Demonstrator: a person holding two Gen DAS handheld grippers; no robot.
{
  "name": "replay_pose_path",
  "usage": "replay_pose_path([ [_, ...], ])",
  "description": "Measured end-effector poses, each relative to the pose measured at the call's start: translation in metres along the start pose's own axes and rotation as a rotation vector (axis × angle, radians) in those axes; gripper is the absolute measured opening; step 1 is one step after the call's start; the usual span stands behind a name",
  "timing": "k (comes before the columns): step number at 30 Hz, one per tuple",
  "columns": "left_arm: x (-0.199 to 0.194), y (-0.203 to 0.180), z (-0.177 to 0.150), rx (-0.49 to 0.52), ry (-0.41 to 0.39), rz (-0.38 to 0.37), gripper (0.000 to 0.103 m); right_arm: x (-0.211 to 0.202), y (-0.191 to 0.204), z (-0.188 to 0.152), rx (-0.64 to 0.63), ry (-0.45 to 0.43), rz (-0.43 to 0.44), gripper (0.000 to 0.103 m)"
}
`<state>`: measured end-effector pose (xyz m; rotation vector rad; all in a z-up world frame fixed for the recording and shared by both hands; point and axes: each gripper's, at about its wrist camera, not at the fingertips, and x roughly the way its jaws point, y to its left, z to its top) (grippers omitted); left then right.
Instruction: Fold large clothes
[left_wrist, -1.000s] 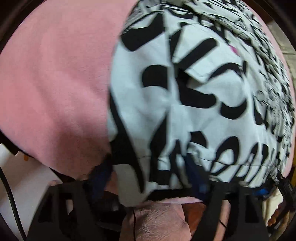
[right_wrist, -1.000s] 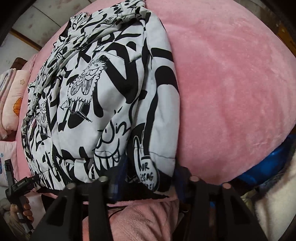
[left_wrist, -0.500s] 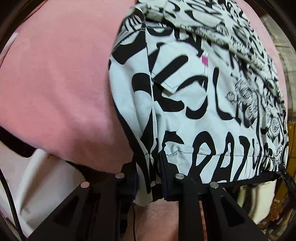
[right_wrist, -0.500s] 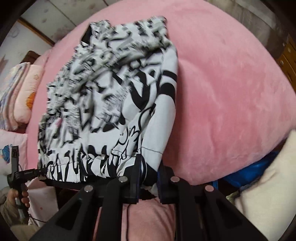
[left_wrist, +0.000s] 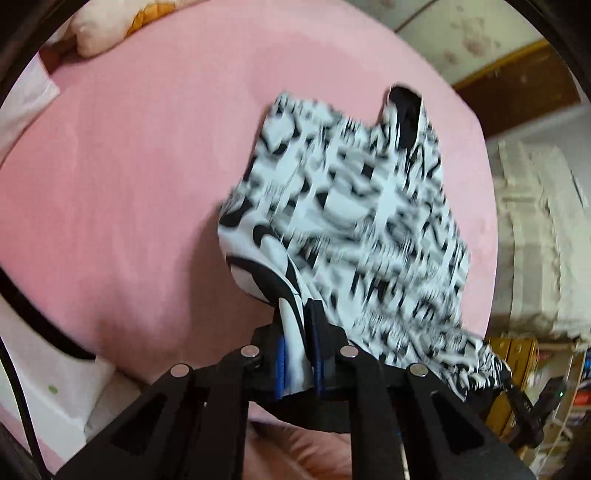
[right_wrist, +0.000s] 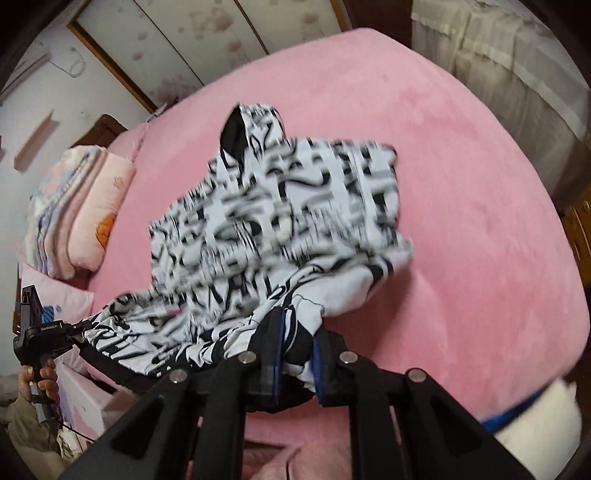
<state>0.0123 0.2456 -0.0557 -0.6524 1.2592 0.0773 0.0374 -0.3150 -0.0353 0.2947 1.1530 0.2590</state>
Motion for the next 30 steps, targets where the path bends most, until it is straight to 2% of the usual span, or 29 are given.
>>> replay_pose_path([
  [6,0.018,-0.049,0.065,0.005,-0.048,0.043,0.009,0.028,0.007,0.096,-0.041,-0.023,0.043,0.012],
  [10,0.043,-0.068,0.113,-0.010,-0.069,0.091,0.009,0.070,0.003,0.162,-0.031,-0.009,0.051,0.012],
  [15,0.093,-0.082,0.171,-0.064,-0.083,0.096,0.011,0.131,-0.009,0.216,0.045,0.022,0.053,0.013],
  [17,0.118,-0.083,0.189,-0.076,-0.081,0.112,0.014,0.156,-0.015,0.230,0.095,0.026,0.047,0.018],
  [18,0.129,-0.083,0.197,-0.076,-0.076,0.117,0.019,0.170,-0.019,0.237,0.119,0.023,0.042,0.019],
  [19,0.143,-0.083,0.207,-0.071,-0.072,0.126,0.024,0.182,-0.022,0.242,0.139,0.031,0.047,0.027],
  [20,0.153,-0.082,0.214,-0.062,-0.074,0.142,0.037,0.197,-0.026,0.245,0.163,0.040,0.053,0.035],
  [21,0.163,-0.081,0.221,-0.049,-0.078,0.173,0.050,0.208,-0.030,0.246,0.188,0.041,0.049,0.039],
  [23,0.180,-0.076,0.234,-0.023,-0.077,0.223,0.061,0.222,-0.037,0.245,0.216,0.030,0.033,0.046],
  [26,0.199,-0.067,0.248,0.020,-0.060,0.229,0.061,0.235,-0.044,0.242,0.201,0.022,0.018,0.049],
  [28,0.211,-0.065,0.253,0.094,-0.048,0.234,0.061,0.243,-0.046,0.239,0.145,0.022,-0.004,0.055],
  [30,0.220,-0.066,0.254,0.174,-0.036,0.223,0.061,0.251,-0.048,0.236,0.093,0.034,-0.040,0.055],
])
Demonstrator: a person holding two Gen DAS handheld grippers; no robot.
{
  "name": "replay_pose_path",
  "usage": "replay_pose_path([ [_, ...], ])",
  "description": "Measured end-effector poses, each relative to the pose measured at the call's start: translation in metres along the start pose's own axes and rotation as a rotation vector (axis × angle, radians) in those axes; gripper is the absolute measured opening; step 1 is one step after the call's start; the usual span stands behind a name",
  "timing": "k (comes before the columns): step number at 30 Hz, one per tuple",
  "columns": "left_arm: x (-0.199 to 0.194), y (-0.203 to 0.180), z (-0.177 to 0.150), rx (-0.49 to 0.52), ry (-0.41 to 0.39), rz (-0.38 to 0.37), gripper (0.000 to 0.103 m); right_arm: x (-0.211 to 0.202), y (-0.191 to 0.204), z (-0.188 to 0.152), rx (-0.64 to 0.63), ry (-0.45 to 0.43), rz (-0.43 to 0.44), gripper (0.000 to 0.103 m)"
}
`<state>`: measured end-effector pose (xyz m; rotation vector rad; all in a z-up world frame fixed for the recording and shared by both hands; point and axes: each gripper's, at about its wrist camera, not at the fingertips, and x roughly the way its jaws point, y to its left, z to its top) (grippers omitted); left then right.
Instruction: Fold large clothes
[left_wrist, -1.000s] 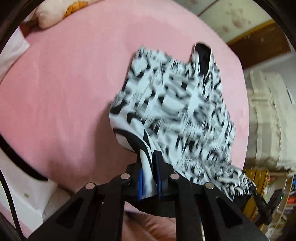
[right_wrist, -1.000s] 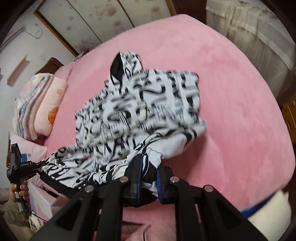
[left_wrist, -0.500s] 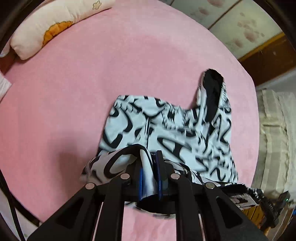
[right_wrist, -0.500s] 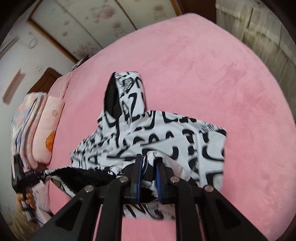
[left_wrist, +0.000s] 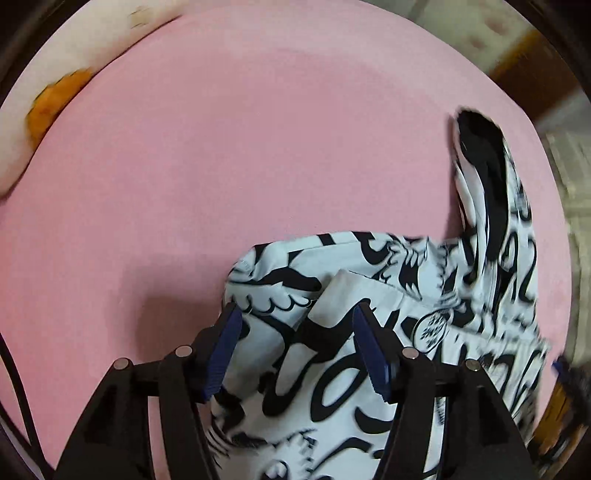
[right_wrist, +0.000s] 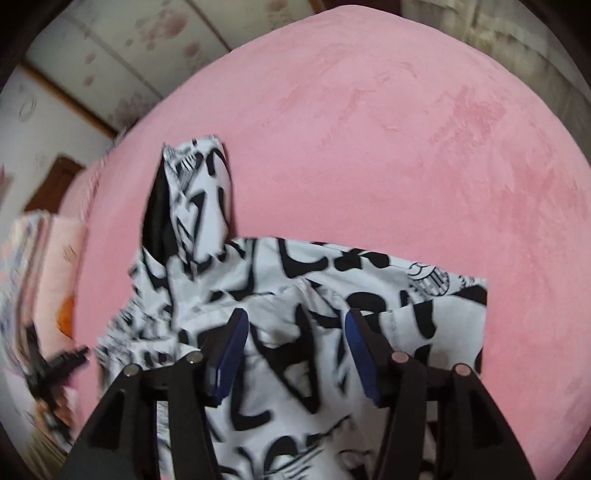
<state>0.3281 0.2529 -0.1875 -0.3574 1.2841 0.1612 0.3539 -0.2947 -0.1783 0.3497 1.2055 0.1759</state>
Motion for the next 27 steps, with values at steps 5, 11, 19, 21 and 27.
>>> replay_pose_path([
  [5,0.030,-0.020,-0.002,0.197,0.026,0.002,0.061,0.029,-0.005,-0.003,-0.100,0.037,-0.086,0.055],
  [11,0.063,-0.028,-0.003,0.277,0.052,0.028,0.063,0.055,-0.002,-0.004,-0.156,0.054,-0.081,0.055],
  [19,0.069,-0.056,-0.006,0.334,0.024,0.102,0.008,0.062,0.005,-0.019,-0.205,0.059,-0.116,0.010],
  [21,0.057,-0.066,-0.009,0.362,-0.039,0.165,0.005,0.048,0.004,-0.017,-0.178,0.018,-0.129,0.008],
  [27,0.041,-0.058,0.004,0.261,-0.117,0.158,0.005,0.011,-0.009,-0.009,-0.106,-0.118,-0.119,0.003],
])
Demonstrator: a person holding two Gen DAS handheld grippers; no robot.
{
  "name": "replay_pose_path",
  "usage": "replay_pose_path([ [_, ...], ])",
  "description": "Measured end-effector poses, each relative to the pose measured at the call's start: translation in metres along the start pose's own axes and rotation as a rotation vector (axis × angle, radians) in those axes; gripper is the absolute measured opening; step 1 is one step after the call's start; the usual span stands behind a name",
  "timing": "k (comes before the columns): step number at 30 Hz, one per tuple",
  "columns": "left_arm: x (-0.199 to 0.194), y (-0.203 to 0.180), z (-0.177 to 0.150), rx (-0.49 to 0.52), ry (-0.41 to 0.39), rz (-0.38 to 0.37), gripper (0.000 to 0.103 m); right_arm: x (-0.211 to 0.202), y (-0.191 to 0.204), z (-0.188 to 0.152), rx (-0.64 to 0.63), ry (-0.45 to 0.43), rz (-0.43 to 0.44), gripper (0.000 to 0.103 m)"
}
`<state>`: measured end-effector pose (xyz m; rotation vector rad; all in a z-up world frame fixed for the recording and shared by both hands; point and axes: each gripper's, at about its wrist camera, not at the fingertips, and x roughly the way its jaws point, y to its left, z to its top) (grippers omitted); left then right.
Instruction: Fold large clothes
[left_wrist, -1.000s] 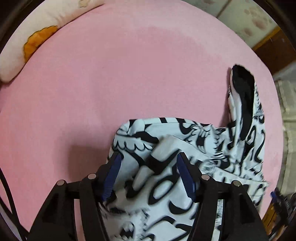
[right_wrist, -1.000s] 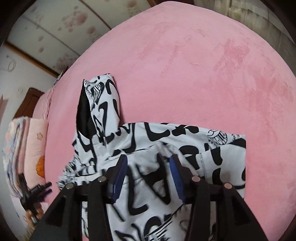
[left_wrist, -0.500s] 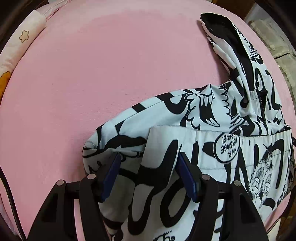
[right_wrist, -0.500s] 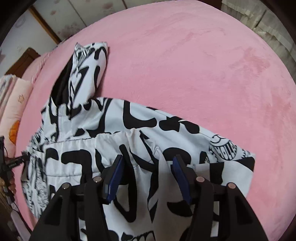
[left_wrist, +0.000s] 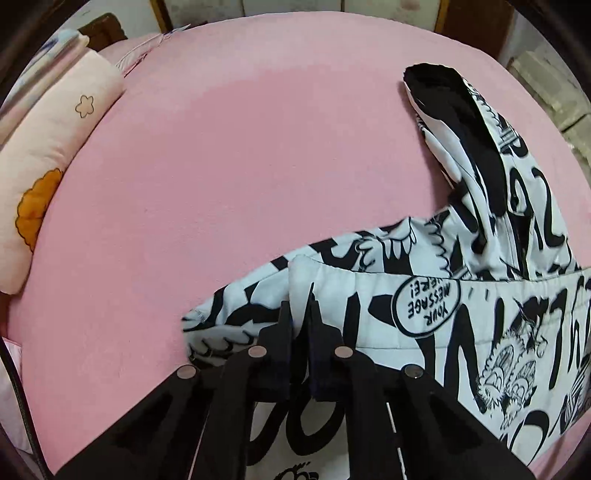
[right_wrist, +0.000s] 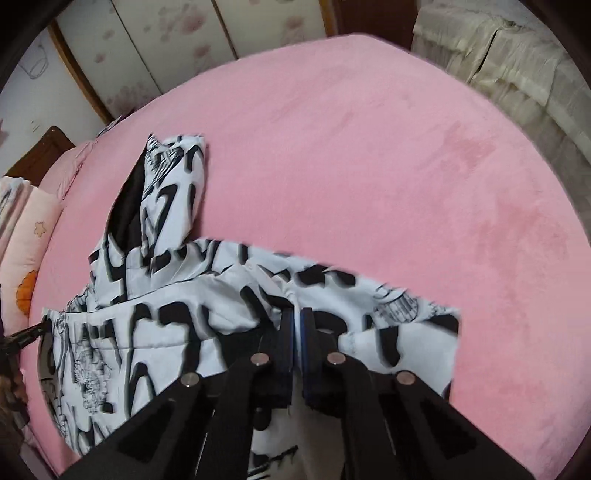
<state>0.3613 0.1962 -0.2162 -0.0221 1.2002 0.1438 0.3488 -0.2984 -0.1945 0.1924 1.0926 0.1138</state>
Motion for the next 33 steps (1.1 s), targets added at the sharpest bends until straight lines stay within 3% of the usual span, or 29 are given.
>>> replay_pose_path([
  [6,0.050,-0.015,-0.005,0.005,0.026,0.077,0.006,0.059,-0.002,-0.014,-0.052,0.077,-0.109,0.003],
  [13,0.057,-0.029,-0.011,0.076,-0.004,0.130,0.012,0.063,-0.007,-0.017,-0.061,0.071,-0.106,0.003],
  [16,0.052,-0.025,-0.007,0.072,0.008,0.150,0.034,0.060,-0.003,-0.015,-0.071,0.084,-0.111,0.008],
  [18,0.047,-0.016,-0.004,0.040,0.032,0.159,0.055,0.055,-0.001,-0.013,-0.062,0.101,-0.113,0.010],
  [22,0.027,0.003,-0.005,-0.001,0.055,0.101,0.056,0.036,0.006,-0.010,-0.056,0.099,-0.099,0.023],
  [26,0.003,-0.002,-0.014,-0.016,0.063,0.069,0.061,0.005,0.016,-0.013,-0.065,0.063,-0.084,0.038],
  [33,-0.049,-0.025,-0.040,-0.031,0.095,-0.013,0.061,-0.041,0.028,-0.032,-0.022,0.072,0.002,0.038],
])
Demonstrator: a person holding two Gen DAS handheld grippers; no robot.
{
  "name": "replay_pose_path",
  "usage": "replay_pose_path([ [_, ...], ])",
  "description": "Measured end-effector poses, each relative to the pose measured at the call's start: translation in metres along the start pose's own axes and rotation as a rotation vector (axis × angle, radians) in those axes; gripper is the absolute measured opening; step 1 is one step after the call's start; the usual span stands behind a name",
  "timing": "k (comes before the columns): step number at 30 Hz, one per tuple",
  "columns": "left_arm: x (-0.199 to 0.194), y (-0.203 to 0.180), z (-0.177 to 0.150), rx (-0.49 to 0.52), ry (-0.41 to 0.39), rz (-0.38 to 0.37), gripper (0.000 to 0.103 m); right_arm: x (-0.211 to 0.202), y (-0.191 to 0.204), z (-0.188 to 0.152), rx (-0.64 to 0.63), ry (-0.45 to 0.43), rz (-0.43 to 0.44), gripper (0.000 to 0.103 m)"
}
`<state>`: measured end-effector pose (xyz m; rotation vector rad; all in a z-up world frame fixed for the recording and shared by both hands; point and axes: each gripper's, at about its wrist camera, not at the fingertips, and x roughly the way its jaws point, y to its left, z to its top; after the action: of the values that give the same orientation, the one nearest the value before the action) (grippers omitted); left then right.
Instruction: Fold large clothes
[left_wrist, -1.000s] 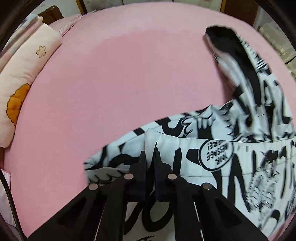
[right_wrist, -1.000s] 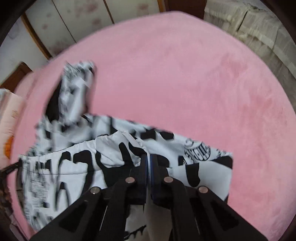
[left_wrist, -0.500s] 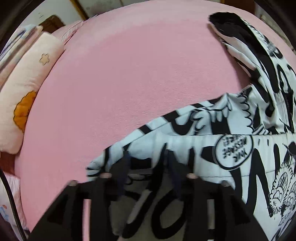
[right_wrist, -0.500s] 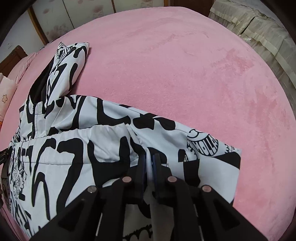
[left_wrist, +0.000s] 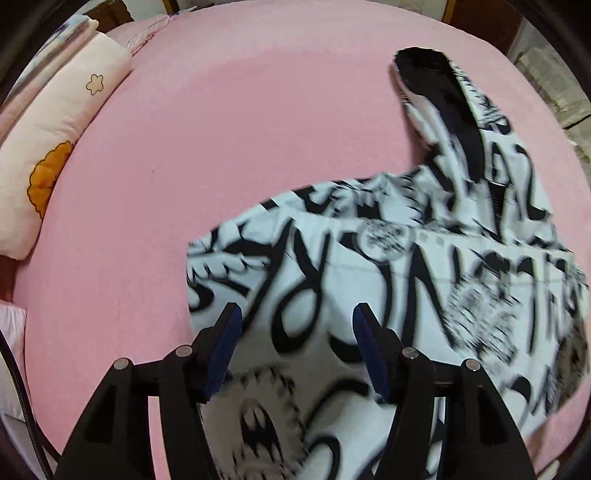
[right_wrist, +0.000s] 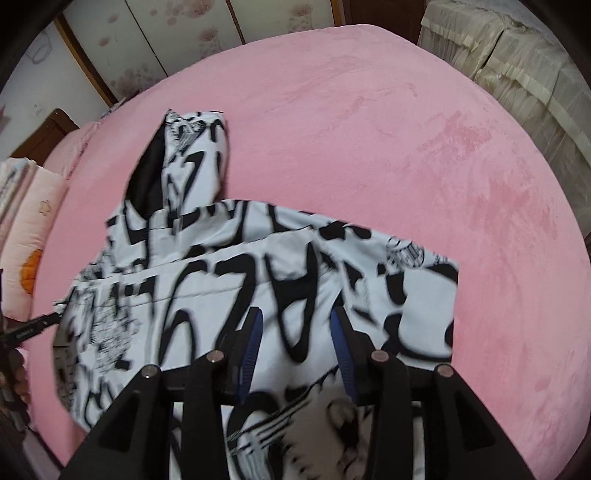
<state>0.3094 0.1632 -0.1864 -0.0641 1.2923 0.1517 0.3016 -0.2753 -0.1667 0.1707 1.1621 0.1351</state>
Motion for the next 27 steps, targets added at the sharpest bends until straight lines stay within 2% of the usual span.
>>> replay_pose_path([
  [5,-0.041,-0.020,-0.017,0.007,0.019,-0.058,0.061,-0.029,0.017,-0.004,-0.006,0.018,0.056,0.038],
  [10,-0.081,-0.034,-0.022,0.041,0.013,-0.054,0.061,-0.062,0.040,0.000,-0.048,0.010,0.102,0.038],
  [15,-0.114,-0.039,-0.008,0.067,0.029,-0.080,0.061,-0.097,0.070,0.013,-0.125,0.010,0.126,0.038],
  [20,-0.147,-0.056,0.011,0.121,0.001,-0.075,0.061,-0.135,0.101,0.038,-0.213,-0.039,0.156,0.038],
  [27,-0.176,-0.076,0.041,0.175,-0.036,-0.104,0.061,-0.169,0.129,0.082,-0.243,-0.069,0.217,0.038],
])
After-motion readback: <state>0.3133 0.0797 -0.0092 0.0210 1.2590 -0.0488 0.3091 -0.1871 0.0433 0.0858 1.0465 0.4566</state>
